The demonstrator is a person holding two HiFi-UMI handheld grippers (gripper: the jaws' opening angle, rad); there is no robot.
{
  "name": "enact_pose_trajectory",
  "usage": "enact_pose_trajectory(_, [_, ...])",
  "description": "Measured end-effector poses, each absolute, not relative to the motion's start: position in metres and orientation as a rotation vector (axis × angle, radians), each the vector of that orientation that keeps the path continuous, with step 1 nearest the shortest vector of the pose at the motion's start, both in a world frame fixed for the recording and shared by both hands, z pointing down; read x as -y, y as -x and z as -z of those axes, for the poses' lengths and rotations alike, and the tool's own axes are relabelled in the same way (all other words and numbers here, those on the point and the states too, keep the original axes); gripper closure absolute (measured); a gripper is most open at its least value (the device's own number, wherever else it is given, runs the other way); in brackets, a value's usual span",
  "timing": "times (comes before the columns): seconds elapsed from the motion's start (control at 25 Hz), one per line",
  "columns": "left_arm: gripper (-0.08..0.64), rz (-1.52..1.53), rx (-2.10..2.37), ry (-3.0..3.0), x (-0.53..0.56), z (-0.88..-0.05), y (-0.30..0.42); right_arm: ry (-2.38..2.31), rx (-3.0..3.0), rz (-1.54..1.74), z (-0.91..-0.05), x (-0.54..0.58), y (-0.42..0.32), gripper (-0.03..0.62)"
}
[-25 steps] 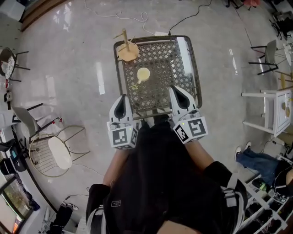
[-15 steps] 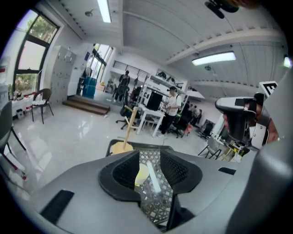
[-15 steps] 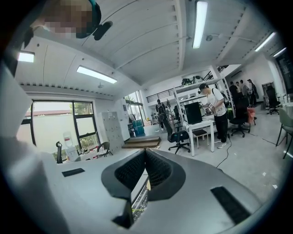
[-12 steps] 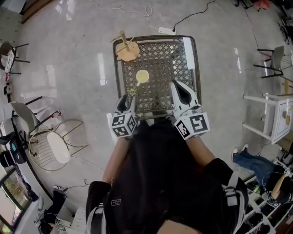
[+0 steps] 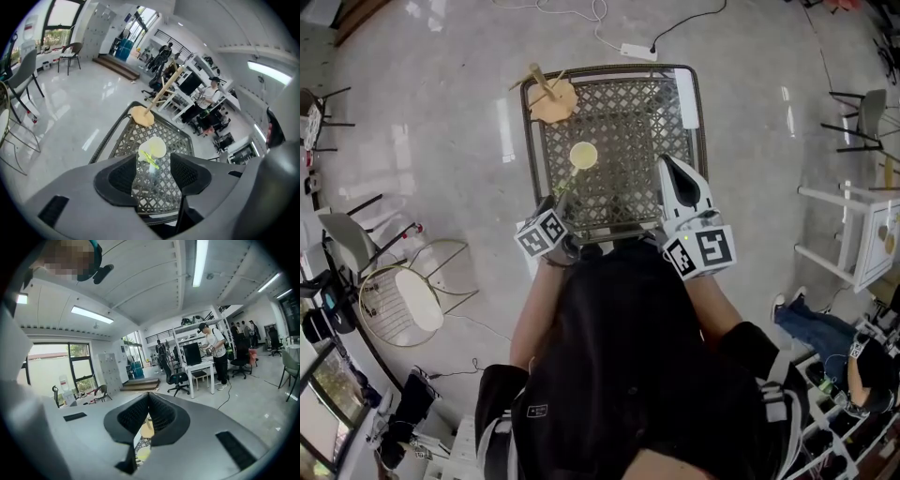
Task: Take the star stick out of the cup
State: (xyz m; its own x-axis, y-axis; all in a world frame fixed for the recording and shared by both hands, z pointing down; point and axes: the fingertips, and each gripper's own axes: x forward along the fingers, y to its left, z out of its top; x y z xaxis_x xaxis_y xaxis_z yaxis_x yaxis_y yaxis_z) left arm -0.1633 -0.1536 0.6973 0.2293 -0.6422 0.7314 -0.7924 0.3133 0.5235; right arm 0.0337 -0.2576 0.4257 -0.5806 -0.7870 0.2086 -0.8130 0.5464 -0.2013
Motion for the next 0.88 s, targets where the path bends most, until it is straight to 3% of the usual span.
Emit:
enact_pose_trajectory(0.24, [0.333, -0.117, 1.44, -1.325, 0.161, -0.715, 0.162, -1.388, 2.676, -0.431, -0.428, 0.267, -0.035, 0.583])
enact_pose_trajectory(0.64, [0.491, -0.1, 1.465, -1.284, 0.166, -0.72, 0.169, -1.391, 2.668, -0.431, -0.425, 0.276, -0.035, 0.583])
enact_pose_trajectory(0.88, [0.529, -0.122, 1.468, -1.313, 0.161, -0.717, 0.171, -1.408, 2.672, -0.419, -0.422, 0.267, -0.032, 0.583])
